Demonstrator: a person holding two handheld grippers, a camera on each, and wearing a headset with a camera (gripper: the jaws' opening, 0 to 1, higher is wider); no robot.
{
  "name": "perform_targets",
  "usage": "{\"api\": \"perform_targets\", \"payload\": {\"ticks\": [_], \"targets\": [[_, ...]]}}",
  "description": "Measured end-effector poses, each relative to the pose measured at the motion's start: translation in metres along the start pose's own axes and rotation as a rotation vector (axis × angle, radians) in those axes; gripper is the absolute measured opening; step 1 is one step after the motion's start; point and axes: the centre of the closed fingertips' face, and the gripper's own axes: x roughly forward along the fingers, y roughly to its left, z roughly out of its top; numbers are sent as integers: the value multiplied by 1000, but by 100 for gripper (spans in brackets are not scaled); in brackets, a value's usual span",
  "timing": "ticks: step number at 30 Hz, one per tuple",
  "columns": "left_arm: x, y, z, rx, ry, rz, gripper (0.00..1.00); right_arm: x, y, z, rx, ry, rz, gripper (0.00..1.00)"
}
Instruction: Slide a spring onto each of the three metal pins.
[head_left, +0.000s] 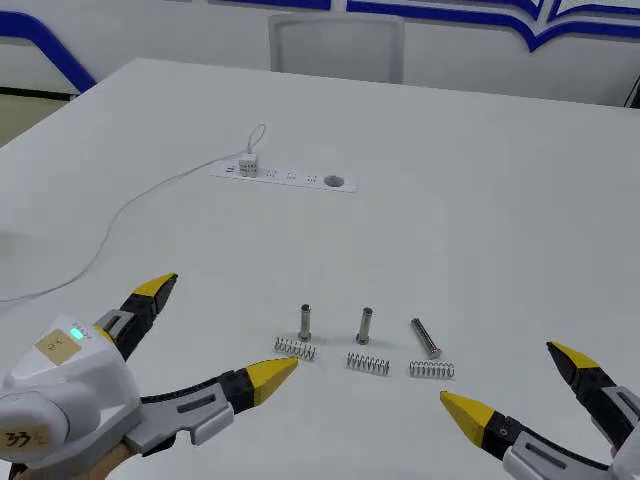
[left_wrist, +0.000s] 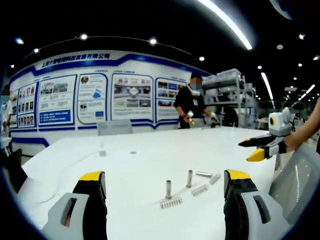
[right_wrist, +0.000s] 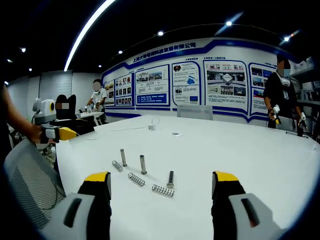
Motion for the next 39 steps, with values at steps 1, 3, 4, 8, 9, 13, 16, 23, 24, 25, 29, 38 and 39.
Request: {"api": "perform_targets", "payload": {"ticks": [1, 3, 4, 8, 9, 13, 16, 23, 24, 25, 29, 38, 39], "targets": [[-1, 0, -1, 0, 3, 4, 100, -1, 0, -1, 2, 8, -5, 84], [0, 0, -4, -5, 12, 1, 100, -1, 0, -1, -7, 8, -6, 84], [0, -1, -6, -8, 19, -3, 100, -1, 0, -1, -4, 8, -6, 83], [0, -2, -7, 0, 28, -3, 100, 1, 2, -8, -5, 37, 2, 83], [0, -2, -7, 3, 27, -3, 100, 1, 2, -10, -7, 46, 4, 83], [1, -1, -6, -3, 21, -7, 100, 2, 6, -11, -4, 52, 17, 82], [1, 0, -7, -10, 22, -8, 100, 2, 6, -14, -2, 70, 19, 81], [1, 2, -8, 2, 30, -14, 100, 2, -6, -12, 61, 52, -18, 79], [1, 2, -8, 0, 29, -12, 100, 2, -6, -12, 64, 51, -20, 79], [2, 3, -7, -1, 24, -11, 100, 3, -7, -13, 62, 55, -18, 79], [2, 4, -10, -12, 33, -13, 100, 4, -8, -18, 62, 82, -15, 78], [2, 2, -13, -11, 43, -22, 100, 13, -10, -21, 90, 93, -6, 74], [2, 2, -13, -11, 44, -19, 100, 13, -10, -21, 88, 91, -7, 74]]}}
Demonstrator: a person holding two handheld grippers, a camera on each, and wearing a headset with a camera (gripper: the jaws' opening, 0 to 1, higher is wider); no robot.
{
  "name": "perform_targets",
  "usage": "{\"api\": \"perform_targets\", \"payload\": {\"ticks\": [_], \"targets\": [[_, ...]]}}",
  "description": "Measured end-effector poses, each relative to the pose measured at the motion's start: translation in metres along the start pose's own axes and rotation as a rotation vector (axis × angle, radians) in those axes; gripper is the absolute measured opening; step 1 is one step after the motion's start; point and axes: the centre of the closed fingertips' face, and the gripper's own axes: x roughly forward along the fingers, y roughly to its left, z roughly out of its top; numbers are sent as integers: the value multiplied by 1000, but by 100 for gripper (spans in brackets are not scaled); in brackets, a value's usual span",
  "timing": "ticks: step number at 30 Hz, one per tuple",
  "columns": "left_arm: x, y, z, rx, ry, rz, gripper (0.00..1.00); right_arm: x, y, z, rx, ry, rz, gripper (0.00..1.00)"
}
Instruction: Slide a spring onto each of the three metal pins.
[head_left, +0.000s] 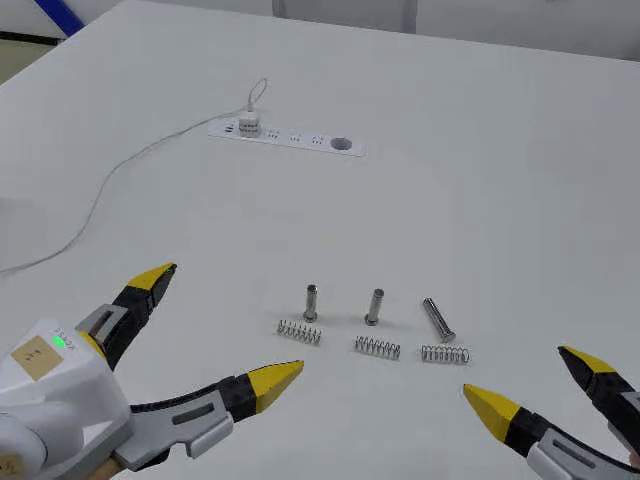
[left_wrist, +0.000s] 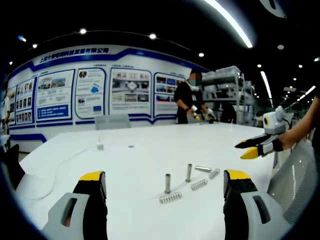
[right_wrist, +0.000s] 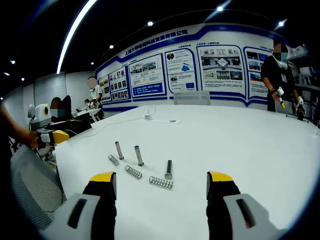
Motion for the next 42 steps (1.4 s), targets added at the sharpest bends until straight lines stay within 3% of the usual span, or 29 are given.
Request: {"api": "perform_targets", "payload": {"ticks": [11, 22, 32, 42], "targets": [[-2, 8, 0, -14, 1, 34, 100, 14, -2, 8, 6, 5, 8, 70], [-2, 13, 0, -15, -1, 52, 98, 35, -11, 15, -22, 51, 23, 61], [-3, 13, 1, -13, -5, 56, 98, 53, -17, 7, -17, 117, 23, 55], [-1, 10, -5, -13, 24, 42, 98, 78, -20, 3, 5, 171, 32, 47]]}}
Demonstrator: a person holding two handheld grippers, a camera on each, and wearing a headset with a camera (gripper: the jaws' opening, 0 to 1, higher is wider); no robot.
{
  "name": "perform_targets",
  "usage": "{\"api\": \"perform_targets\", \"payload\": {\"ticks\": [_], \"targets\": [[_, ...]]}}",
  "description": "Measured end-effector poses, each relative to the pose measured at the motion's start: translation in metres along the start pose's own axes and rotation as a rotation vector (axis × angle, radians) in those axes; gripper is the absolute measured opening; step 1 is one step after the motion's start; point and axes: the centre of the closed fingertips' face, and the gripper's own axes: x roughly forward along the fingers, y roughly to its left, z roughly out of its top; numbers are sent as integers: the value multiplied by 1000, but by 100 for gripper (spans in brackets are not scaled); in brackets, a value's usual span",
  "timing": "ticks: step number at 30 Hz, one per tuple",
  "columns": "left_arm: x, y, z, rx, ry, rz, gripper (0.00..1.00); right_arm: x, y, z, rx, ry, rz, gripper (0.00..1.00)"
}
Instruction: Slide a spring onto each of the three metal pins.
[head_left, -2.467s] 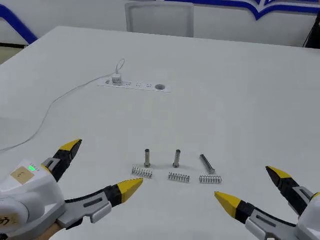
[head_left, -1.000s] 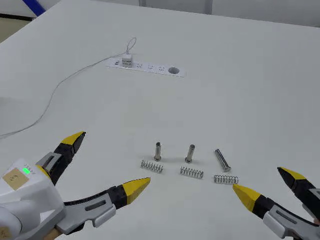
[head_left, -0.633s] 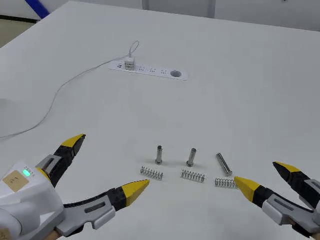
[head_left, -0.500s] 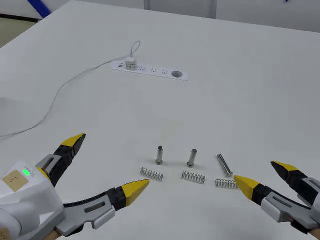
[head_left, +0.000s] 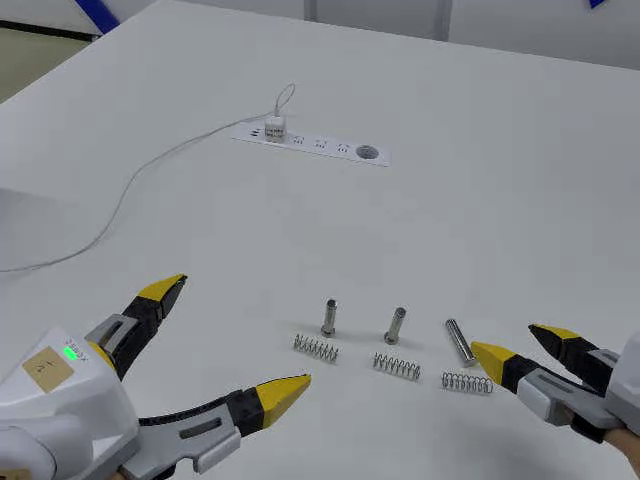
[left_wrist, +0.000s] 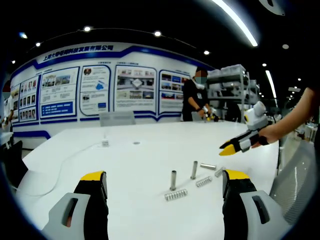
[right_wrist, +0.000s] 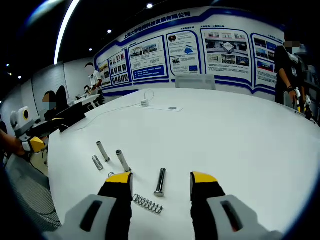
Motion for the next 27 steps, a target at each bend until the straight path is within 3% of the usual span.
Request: {"api": "perform_targets", "payload": {"ticks": [12, 20, 27], "targets": [[0, 1, -4, -8, 17, 0, 97, 42, 9, -16, -36, 132, 49, 36], [1, 1, -8, -9, 35, -3, 97, 67, 1, -29, -60, 231, 34, 27], [0, 3, -11, -23, 44, 1, 96, 74, 0, -35, -69, 273, 15, 19]]}}
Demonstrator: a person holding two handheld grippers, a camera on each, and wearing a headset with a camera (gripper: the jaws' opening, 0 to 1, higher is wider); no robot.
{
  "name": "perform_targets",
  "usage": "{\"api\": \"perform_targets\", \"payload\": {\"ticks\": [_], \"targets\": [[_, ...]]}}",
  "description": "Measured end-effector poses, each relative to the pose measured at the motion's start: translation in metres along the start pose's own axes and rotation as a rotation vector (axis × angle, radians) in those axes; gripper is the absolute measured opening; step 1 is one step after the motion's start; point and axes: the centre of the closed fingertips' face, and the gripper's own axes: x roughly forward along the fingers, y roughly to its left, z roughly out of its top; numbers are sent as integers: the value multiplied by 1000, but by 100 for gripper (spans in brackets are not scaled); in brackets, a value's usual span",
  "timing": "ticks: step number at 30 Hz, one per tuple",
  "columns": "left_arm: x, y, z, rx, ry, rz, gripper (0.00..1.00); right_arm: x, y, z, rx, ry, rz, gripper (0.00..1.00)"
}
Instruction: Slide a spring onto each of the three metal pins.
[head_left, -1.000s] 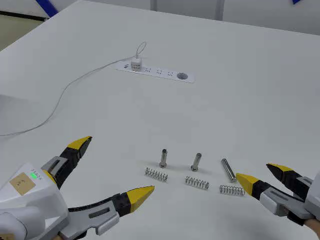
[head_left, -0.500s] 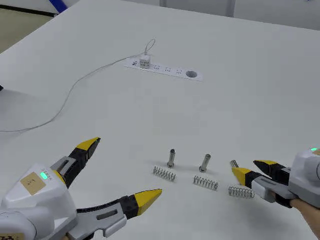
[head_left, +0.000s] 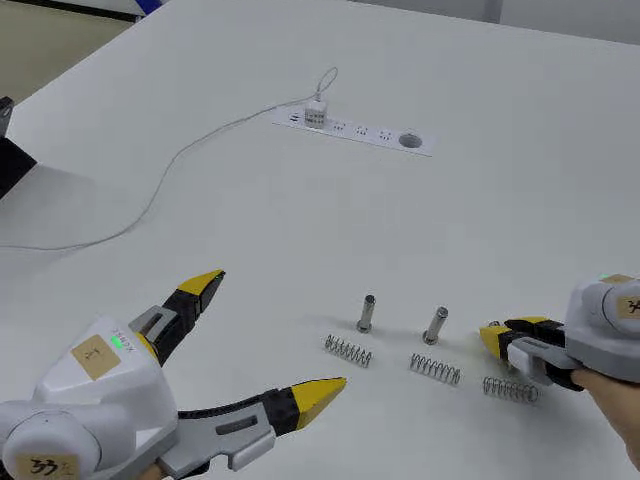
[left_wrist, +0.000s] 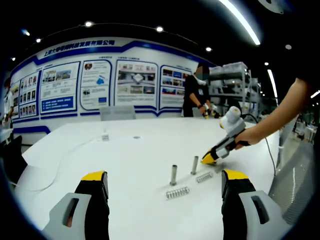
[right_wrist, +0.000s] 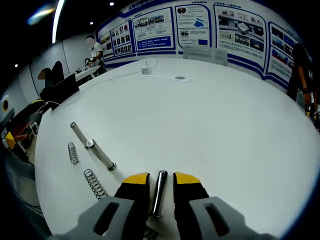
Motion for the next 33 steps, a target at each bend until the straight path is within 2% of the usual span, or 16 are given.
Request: {"api": "perform_targets", "payload": {"ticks": [2, 5, 8, 20, 25, 29, 33], "targets": [[0, 0, -1, 3, 5, -2, 95, 0, -1, 0, -25, 0, -12, 17], [0, -1, 0, 11, 1, -3, 95, 1, 2, -1, -5, 6, 3, 16], [0, 0, -1, 9, 6, -2, 95, 2, 1, -2, -51, 23, -17, 13], [0, 0, -2, 0, 9, -3, 95, 3, 0, -2, 23, 56, -28, 9], [0, -2, -4, 2, 18, -13, 95, 0, 3, -1, 42, 51, -17, 8], [0, -3, 0, -7, -1, -18, 95, -6, 4, 4, 61, 20, -19, 8], [1, -3, -2, -3, 9, -16, 95, -12, 4, 10, 58, -2, -17, 8]]}}
